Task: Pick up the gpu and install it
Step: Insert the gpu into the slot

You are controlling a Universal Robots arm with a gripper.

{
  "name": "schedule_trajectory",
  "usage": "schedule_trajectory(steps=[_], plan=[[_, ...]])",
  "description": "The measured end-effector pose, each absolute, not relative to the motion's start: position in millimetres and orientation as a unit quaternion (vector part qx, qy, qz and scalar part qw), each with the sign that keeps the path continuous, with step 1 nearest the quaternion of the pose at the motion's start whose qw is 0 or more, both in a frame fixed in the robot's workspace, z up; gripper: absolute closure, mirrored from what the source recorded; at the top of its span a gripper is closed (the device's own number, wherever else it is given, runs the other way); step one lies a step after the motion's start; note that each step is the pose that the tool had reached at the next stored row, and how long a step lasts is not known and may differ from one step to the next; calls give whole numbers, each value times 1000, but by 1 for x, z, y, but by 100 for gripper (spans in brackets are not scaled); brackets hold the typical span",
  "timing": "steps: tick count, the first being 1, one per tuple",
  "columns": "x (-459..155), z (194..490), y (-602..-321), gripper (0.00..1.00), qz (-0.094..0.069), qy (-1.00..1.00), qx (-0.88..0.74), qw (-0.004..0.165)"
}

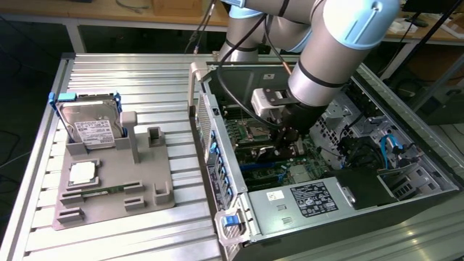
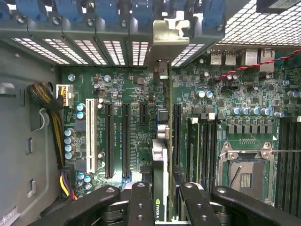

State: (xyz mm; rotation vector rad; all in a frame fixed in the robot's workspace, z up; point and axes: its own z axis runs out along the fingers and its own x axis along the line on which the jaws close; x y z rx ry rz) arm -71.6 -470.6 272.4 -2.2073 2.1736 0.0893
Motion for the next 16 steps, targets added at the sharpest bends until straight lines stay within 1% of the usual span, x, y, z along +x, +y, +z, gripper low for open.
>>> schedule_trajectory(steps=[16], plan=[[-80,272,-471,73,29,701,-712,21]])
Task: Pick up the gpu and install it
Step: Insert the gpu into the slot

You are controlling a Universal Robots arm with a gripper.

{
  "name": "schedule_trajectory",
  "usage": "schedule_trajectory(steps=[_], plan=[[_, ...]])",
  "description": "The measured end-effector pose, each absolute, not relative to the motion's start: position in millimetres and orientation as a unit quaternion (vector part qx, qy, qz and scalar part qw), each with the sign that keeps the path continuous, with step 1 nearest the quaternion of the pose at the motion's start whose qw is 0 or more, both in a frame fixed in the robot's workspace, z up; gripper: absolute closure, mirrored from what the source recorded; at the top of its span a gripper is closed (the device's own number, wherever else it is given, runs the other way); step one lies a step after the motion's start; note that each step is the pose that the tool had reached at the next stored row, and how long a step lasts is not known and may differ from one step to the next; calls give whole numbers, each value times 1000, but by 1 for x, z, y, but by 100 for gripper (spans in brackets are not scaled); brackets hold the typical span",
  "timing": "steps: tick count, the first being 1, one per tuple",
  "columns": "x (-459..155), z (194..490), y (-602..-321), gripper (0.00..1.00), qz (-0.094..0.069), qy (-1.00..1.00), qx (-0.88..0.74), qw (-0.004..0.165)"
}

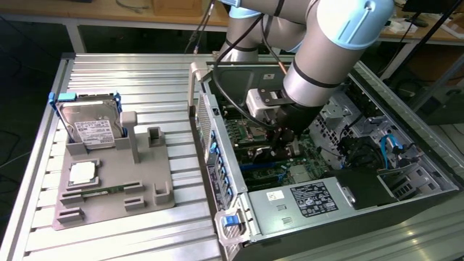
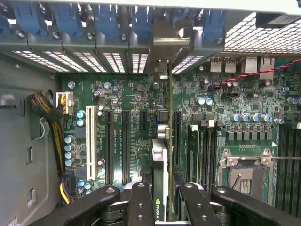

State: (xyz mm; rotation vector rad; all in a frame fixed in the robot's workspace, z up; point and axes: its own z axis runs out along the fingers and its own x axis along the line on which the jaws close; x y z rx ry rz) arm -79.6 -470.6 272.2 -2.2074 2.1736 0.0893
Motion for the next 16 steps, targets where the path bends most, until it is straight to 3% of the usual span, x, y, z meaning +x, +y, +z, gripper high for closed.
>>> schedule_trajectory(steps=[16], plan=[[-81,267,-471,73,29,701,-712,21]])
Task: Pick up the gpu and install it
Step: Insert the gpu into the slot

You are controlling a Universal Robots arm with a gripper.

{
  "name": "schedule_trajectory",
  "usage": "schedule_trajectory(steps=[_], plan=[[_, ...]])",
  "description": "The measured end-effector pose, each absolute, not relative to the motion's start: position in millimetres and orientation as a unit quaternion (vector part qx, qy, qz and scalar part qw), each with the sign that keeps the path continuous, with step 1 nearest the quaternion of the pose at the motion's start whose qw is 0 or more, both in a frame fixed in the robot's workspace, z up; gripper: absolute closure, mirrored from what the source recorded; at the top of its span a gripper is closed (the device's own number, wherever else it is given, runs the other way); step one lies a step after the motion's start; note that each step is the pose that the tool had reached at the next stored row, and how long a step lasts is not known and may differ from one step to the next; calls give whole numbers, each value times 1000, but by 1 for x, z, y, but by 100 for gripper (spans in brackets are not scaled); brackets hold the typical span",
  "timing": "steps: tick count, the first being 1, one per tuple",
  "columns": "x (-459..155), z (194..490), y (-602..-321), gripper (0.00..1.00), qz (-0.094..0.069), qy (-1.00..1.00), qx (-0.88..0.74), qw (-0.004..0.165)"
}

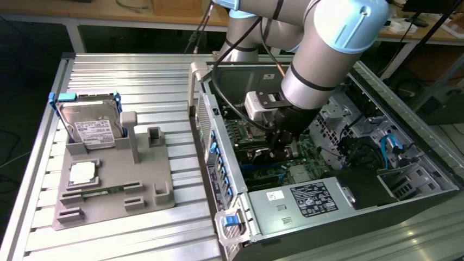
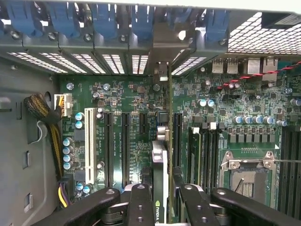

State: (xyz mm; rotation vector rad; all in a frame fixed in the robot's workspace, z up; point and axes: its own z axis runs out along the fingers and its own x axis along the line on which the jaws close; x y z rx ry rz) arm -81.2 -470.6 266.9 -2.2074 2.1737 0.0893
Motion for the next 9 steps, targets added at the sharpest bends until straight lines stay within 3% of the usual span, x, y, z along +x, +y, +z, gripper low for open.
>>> schedule_trajectory(steps=[9], plan=[[-84,264,-471,73,29,701,-712,21]])
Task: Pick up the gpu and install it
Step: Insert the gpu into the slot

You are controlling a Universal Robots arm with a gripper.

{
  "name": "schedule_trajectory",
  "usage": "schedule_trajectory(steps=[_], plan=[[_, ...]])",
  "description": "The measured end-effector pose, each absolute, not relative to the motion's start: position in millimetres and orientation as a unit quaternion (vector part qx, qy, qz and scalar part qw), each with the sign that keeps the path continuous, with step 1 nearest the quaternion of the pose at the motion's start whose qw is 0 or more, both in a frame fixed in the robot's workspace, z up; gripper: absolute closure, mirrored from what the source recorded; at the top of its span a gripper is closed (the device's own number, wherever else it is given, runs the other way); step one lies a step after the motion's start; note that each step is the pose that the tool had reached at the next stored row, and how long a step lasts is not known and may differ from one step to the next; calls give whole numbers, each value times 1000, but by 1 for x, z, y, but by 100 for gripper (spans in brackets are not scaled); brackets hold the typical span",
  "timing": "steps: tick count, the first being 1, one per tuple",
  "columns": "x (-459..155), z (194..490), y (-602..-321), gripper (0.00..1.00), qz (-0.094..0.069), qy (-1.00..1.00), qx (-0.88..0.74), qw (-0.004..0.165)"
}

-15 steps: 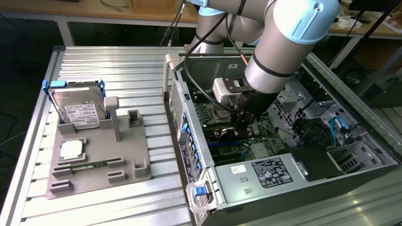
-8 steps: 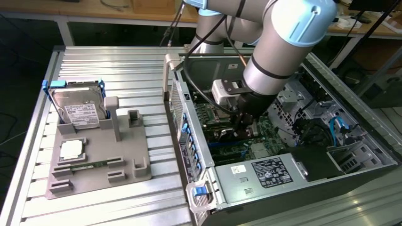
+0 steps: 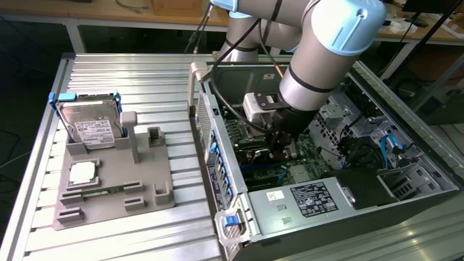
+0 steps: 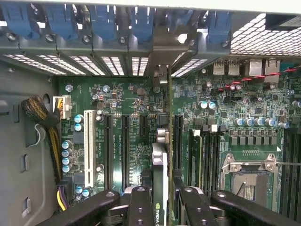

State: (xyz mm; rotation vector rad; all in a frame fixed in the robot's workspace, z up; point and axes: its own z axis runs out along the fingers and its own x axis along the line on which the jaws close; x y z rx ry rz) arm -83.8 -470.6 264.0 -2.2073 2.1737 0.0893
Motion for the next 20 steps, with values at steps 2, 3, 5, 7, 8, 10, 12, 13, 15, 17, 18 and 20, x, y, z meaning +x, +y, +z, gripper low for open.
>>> schedule_trajectory(steps=[2,3,5,7,8,10,12,13,15,17,18,20], plan=[[-85,264,-471,73,29,701,-712,21],[-85,264,-471,73,29,701,-712,21],[-86,264,-471,73,29,701,-712,21],[-86,263,-471,73,29,701,-712,21],[-86,263,-471,73,29,701,-712,21],[-86,261,-471,73,29,701,-712,21],[-86,260,-471,73,29,701,-712,21],[-86,260,-471,73,29,701,-712,21],[-86,259,-471,73,29,701,-712,21],[-87,259,-471,73,29,701,-712,21],[-87,258,-471,73,29,701,-712,21],[-87,258,-471,73,29,701,-712,21]])
